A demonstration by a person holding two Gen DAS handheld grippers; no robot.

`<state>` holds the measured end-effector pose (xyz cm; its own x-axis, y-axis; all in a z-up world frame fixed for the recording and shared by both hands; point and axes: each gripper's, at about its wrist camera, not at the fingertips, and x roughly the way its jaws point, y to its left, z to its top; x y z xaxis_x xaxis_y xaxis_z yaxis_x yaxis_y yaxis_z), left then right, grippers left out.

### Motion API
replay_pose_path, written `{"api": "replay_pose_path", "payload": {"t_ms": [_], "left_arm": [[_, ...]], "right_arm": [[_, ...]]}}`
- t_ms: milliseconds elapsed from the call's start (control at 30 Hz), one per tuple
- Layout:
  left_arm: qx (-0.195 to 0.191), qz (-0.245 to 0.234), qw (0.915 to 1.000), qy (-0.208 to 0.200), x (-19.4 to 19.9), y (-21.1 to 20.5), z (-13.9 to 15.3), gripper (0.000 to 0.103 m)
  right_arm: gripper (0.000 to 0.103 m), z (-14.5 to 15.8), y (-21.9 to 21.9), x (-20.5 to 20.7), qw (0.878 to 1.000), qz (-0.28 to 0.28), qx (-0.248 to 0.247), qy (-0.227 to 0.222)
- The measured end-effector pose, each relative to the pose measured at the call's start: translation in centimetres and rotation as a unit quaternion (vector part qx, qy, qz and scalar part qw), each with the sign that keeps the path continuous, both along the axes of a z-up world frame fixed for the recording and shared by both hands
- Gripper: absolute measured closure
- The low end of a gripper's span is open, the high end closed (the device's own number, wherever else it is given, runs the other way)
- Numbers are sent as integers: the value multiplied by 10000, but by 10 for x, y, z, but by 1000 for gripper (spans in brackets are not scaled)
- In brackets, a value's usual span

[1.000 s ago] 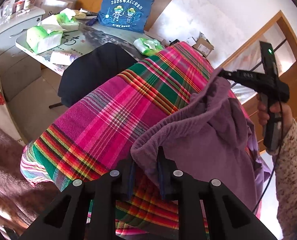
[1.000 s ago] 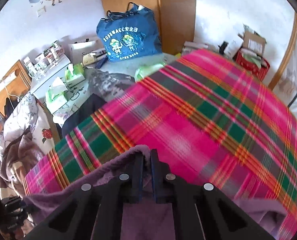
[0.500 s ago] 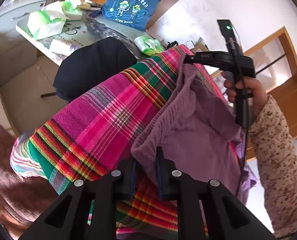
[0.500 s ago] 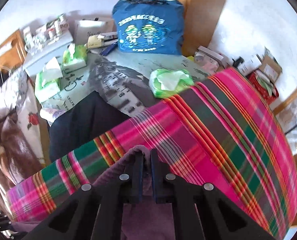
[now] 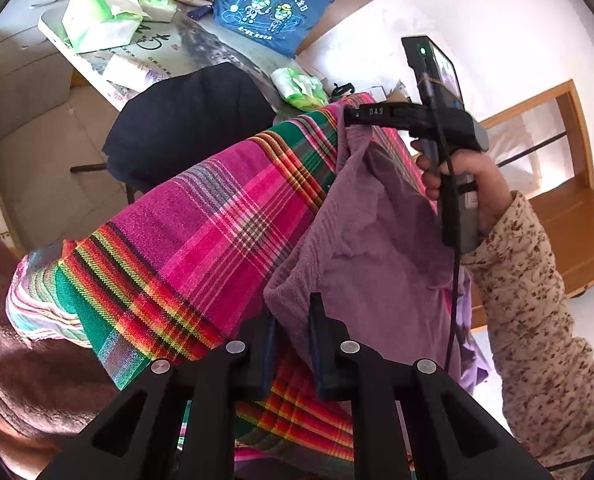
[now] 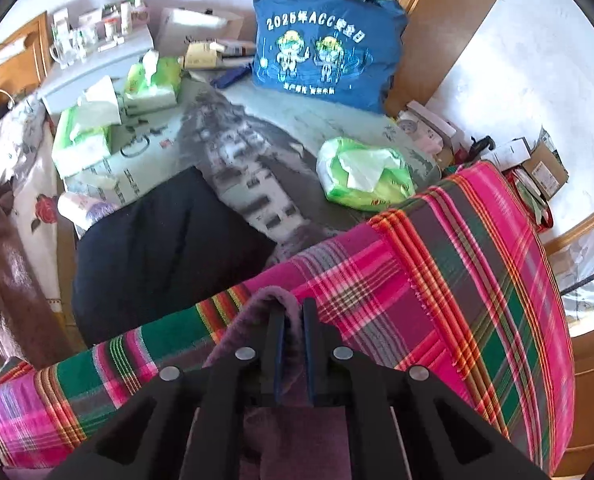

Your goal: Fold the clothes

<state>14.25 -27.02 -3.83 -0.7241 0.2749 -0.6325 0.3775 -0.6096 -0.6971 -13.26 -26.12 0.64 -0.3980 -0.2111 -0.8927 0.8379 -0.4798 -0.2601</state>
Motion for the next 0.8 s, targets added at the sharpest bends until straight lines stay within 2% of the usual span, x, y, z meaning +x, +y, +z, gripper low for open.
{"api": "replay_pose_path", "payload": {"t_ms": [167,233,267,367,467,567,700,800], "left_arm": [[-190,9,9998,-78,3,3,4,88],[-110,53,9999,-65,4,1,2,88],[-108,58,9999,-70,5,0,2,88],[-141,50,9998,-119,3,-1,3,87],[-145,84,9997,-170,2,-4,3,86],[-158,88,9997,-188,3,-3,3,86],[-312,74,9991,-277,1,0,6,85],[-507,62,9979,-391,0,3,10,85]], "right_arm": [[94,2,-7,2,9997,-165,199,-11],[94,4,-4,2,9996,-214,130,-114],[92,6,-2,1,9995,-239,67,-173],[84,3,1,2,9992,-120,329,-194],[80,6,5,2,9991,-117,394,-145],[79,11,12,3,9986,-63,400,-337],[76,19,25,5,9979,-208,575,-207],[75,22,37,8,9967,-256,664,-395]]}}
